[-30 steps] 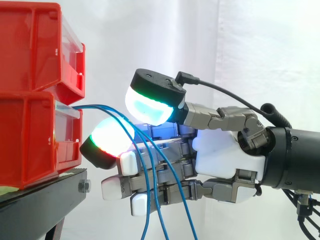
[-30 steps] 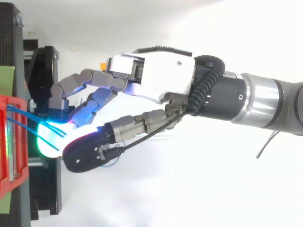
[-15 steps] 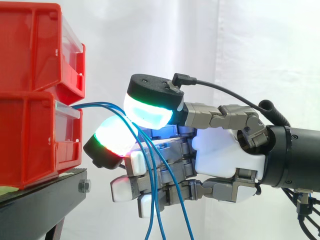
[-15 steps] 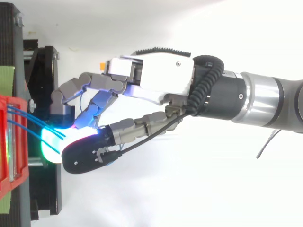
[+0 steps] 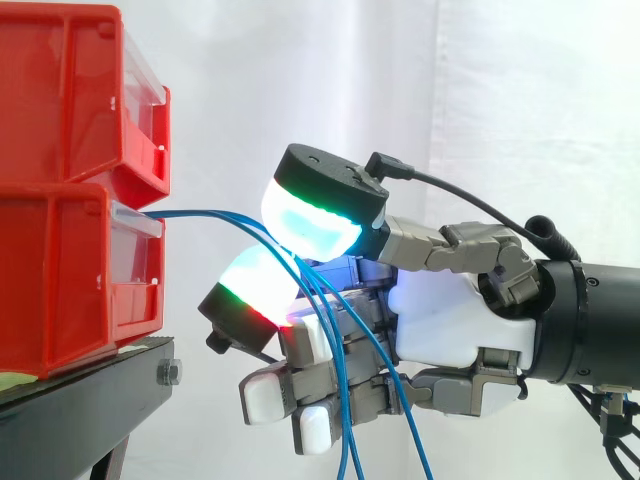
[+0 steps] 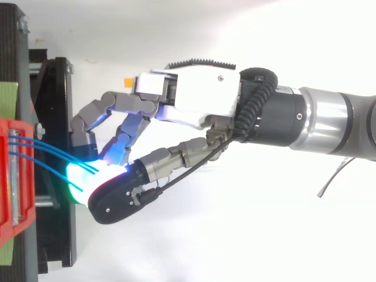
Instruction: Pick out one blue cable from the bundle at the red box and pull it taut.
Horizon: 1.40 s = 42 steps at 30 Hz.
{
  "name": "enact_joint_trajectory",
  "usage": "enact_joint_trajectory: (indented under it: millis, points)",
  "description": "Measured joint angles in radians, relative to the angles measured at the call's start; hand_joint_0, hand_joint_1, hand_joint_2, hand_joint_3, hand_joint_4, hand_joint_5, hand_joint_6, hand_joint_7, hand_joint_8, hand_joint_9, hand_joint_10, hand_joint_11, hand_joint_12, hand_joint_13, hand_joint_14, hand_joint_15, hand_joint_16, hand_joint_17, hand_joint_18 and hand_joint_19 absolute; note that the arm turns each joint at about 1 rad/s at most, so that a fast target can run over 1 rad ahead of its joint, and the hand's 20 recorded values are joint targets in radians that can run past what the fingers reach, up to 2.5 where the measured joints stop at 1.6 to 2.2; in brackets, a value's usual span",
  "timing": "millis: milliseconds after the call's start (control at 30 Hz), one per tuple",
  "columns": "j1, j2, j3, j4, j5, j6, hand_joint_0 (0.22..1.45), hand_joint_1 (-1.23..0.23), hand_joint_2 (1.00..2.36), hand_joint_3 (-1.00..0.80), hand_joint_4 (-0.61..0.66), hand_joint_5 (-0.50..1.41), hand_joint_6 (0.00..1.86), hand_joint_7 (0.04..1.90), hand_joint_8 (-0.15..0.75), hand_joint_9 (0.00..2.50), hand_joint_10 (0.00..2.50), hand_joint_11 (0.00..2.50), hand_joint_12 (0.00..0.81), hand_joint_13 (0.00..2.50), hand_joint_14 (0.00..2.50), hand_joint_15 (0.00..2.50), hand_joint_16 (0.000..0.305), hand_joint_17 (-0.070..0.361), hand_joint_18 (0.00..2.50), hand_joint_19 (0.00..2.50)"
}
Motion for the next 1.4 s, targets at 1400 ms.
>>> enact_joint_trajectory:
  millis: [1400]
  points:
    - [-0.027, 0.019, 0.041, -0.162, -0.045, -0.121, 0.78, -0.97, 1.0, -0.5, 0.03, -0.18, 0.91, 1.16, 0.303, 1.05, 0.03, 0.83, 0.324, 0.94, 0.02, 0.39, 0.041, 0.092, 0.88, 0.6]
